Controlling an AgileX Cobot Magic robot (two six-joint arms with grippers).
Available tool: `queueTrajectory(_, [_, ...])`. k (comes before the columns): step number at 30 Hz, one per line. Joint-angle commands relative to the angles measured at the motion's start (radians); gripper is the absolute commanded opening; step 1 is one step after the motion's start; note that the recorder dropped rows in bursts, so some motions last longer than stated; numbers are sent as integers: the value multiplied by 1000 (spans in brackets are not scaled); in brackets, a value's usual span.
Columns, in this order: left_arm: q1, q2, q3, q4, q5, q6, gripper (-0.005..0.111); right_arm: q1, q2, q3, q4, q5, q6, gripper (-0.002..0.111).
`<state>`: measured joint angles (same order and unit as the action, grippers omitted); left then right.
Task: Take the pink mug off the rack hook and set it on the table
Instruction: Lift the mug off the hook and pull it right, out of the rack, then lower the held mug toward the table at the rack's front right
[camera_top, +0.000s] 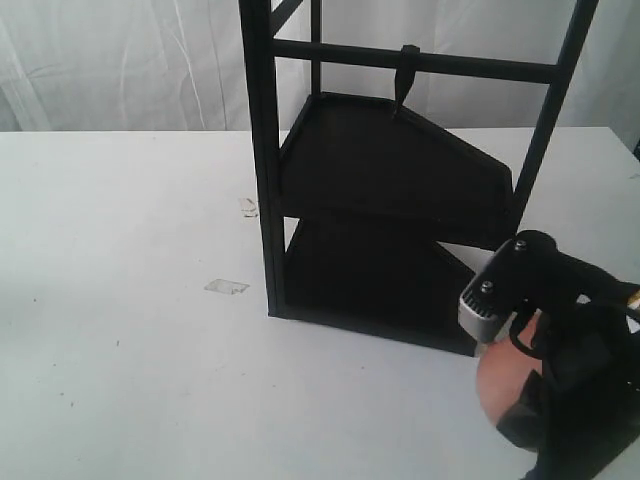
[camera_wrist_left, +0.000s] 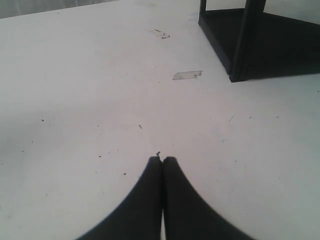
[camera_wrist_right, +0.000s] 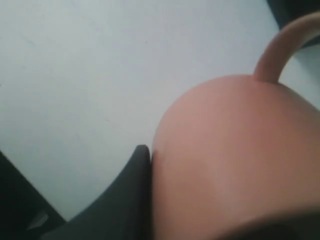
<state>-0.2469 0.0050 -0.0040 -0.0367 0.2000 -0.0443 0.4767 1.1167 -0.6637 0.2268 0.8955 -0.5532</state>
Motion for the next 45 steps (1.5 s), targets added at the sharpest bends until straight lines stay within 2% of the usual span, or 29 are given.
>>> queueTrajectory(1, [1,-5,4,-11,2,-1,0,3,-7,1,-136,41,102,0])
queueTrajectory(7, [1,-5,4,-11,2,-1,0,3,-7,5,-242,48,220,0])
queueTrajectory(18, [1,-5,4,-11,2,-1,0,3,3,61,-244,-28,220,0])
queueTrajectory(35, [1,-5,4,-11,2,-1,0,3,210,61,-242,-142,220,0])
queueTrajectory(45, [1,-5,4,-11,2,-1,0,3,234,61,-242,-202,220,0])
